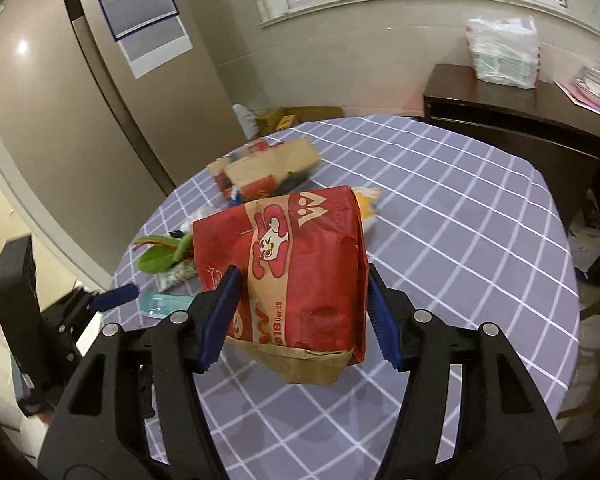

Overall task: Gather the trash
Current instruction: 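Grasp the red paper bag with the right gripper while the left gripper grasps the clear plastic packet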

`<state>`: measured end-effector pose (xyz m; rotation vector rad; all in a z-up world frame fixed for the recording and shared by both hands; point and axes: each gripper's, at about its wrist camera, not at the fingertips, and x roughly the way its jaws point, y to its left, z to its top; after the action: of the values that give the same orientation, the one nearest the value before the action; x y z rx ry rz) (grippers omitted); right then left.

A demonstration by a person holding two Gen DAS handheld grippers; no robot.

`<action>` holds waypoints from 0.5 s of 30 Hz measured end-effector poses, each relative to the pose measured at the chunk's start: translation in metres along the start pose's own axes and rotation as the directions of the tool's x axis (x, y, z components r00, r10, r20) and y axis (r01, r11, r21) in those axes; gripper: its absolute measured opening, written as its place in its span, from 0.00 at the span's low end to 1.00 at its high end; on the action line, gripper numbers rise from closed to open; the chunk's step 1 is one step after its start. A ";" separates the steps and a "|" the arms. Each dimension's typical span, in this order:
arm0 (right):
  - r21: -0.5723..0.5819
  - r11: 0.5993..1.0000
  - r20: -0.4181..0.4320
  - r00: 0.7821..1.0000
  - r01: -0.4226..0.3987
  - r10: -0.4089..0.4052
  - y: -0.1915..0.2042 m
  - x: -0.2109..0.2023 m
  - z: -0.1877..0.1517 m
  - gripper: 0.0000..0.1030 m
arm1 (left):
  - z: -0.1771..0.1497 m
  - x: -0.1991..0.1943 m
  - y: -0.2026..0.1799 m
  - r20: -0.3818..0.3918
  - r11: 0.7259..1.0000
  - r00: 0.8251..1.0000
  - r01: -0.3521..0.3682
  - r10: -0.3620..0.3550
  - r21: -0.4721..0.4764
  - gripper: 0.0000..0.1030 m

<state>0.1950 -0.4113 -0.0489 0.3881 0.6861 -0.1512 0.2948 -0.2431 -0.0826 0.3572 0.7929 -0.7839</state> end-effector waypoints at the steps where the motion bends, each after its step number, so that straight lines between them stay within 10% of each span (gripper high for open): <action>1: 0.006 1.000 -0.003 1.000 -0.001 0.001 -0.003 0.000 -0.001 0.59 | 0.004 0.005 -0.004 -0.005 1.000 1.000 0.019 -0.019 0.022 0.87; 8: 0.031 0.999 -0.027 1.000 0.010 -0.009 -0.021 -0.001 -0.012 0.59 | 0.013 0.046 0.004 -0.133 0.998 0.989 0.059 -0.057 0.010 0.87; 15: 0.042 0.999 -0.046 0.999 0.013 -0.011 -0.030 0.004 -0.017 0.59 | -0.011 0.019 0.004 -0.128 0.998 0.991 -0.050 0.045 -0.035 0.42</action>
<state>0.1800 -0.4318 -0.0719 0.4287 0.7318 -0.1688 0.3008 -0.2430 -0.1041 0.3930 0.9141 -0.7052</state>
